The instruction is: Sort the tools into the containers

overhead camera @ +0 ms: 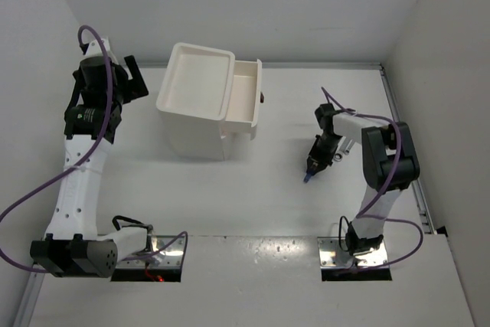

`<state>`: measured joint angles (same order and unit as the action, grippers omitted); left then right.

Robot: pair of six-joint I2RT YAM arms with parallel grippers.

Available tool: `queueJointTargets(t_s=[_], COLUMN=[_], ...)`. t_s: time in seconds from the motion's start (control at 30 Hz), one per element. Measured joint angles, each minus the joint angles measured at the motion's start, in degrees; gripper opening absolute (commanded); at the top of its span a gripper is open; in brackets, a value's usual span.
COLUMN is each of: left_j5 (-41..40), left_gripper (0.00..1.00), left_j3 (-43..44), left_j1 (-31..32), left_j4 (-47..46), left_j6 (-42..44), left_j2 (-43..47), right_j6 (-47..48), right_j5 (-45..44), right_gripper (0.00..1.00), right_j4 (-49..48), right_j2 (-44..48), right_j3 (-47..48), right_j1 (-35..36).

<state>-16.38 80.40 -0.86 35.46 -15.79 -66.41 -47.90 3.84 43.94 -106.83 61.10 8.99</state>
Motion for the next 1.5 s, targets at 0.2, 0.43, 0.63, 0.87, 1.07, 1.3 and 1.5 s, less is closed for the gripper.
queueJointTargets(t_s=[0.2,0.43,0.63,0.87,1.07,1.3,1.5], left_j5=[0.72,2.25,6.36,8.04,8.22,8.22,7.93], left_gripper=[1.0,1.0,1.0,1.0,1.0,1.0,1.0], left_j3=[-0.02,-1.86,-1.92,-1.92,-1.81,-1.81,-1.81], left_j1=[0.0,0.0,0.0,0.0,0.0,0.0,0.0], left_j4=[0.0,-0.92,-1.46,-1.73,-1.73,-1.7,-1.73], left_j6=[0.0,0.26,0.92,0.92,0.9,0.68,0.68], left_j2=[0.02,0.44,0.37,-0.98,-2.03,-2.78,-2.97], right_j6=[9.86,29.51,40.59,34.49,22.1,14.91,9.55], right_j5=[1.53,16.68,32.3,39.36,41.99,44.13,48.37], right_gripper=[0.0,0.0,0.0,0.0,0.0,0.0,0.13], right_j4=[1.62,1.18,1.73,-1.49,-6.62,-9.68,-15.13], right_j2=[1.53,17.66,20.85,8.72,0.63,-4.98,-6.54], right_j3=[4.2,12.85,29.79,46.69,46.88,47.8,46.38], right_j1=[0.15,0.09,1.55,6.08,8.37,10.75,11.76])
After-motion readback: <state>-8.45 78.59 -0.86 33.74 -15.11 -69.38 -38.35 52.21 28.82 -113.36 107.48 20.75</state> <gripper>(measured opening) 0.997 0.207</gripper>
